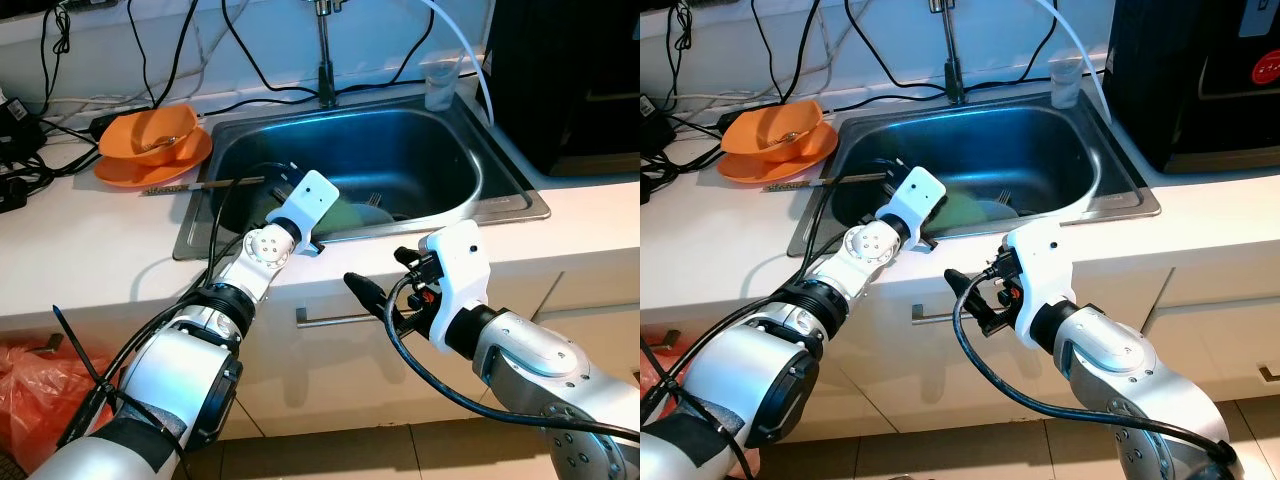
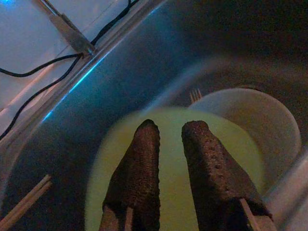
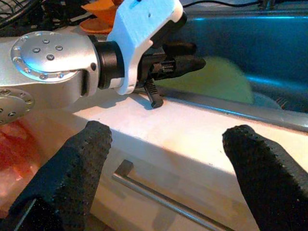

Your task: Kitchen organization

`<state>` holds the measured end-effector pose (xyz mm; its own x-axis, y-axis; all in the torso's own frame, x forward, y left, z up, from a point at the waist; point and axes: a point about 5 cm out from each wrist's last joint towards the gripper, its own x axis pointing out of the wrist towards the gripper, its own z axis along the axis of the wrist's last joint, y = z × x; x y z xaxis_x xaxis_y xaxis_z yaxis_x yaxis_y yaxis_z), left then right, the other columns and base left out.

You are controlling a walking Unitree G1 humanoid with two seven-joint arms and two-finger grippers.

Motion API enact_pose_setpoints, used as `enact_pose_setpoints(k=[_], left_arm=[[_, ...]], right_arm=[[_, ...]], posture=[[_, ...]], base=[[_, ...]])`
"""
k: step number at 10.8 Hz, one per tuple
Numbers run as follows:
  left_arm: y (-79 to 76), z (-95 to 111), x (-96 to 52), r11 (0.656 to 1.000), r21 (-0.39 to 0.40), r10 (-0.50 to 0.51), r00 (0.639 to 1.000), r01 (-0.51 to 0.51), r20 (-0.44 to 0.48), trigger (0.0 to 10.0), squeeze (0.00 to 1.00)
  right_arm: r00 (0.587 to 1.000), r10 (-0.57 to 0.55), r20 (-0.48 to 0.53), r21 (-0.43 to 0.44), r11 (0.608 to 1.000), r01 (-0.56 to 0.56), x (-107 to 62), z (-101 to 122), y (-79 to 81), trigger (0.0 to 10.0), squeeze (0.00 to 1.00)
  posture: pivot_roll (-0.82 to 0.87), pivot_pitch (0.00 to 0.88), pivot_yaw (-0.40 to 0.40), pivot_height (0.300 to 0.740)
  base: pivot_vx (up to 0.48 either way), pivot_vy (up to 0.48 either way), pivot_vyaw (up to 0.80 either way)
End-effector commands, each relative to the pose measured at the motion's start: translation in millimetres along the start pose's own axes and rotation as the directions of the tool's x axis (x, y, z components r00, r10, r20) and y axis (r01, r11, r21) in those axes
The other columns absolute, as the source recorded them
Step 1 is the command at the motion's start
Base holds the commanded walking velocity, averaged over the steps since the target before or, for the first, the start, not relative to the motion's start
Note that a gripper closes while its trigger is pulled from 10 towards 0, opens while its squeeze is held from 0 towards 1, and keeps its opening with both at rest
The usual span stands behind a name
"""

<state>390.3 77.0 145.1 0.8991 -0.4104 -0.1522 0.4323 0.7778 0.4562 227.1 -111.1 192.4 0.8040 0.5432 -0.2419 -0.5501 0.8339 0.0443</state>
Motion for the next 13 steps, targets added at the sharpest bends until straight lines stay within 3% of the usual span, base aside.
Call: enact_pose_setpoints(k=[1,4,7,9,13], left_arm=[[1.8,-3.3,-0.4,1.0,-0.003,-0.007,1.0,0.007,-0.03,10.0,1.0],[4.0,-6.1,-1.5,1.0,-0.004,-0.006,0.999,0.005,-0.04,10.0,1.0],[5.2,-0.1,-0.1,0.998,-0.062,-0.006,1.0,0.006,-0.01,10.0,1.0],[3.8,9.6,1.9,0.995,-0.1,-0.013,0.999,0.017,0.047,10.0,1.0],[17.5,29.8,0.3,0.979,-0.203,0.042,0.98,-0.002,0.196,10.0,1.0]], right_arm=[[1.0,0.013,0.019,-0.004,1.0,-0.013,-1.8,5.5,3.1,10.0,0.0],[1.0,0.008,0.018,-0.005,1.0,-0.008,0.4,6.5,0.8,10.0,0.0],[1.0,0.005,0.023,-0.013,1.0,-0.005,3.8,8.4,-1.6,10.0,0.0],[0.999,0.008,0.031,-0.02,1.0,-0.007,8.0,10.3,-3.9,10.0,0.0],[0.998,0.008,0.059,-0.034,0.999,-0.006,18.7,15.2,-9.6,10.0,0.0]], posture=[[-0.28,0.009,0.155,0.74],[-0.27,0.0,0.156,0.74],[-0.26,0.0,0.154,0.74],[-0.25,0.0,0.154,0.74],[-0.2,0.0,0.161,0.74]], base=[[0.0,0.0,0.0],[0.0,0.0,0.0],[0.0,0.0,0.0],[0.0,0.0,0.0],[0.0,0.0,0.0]])
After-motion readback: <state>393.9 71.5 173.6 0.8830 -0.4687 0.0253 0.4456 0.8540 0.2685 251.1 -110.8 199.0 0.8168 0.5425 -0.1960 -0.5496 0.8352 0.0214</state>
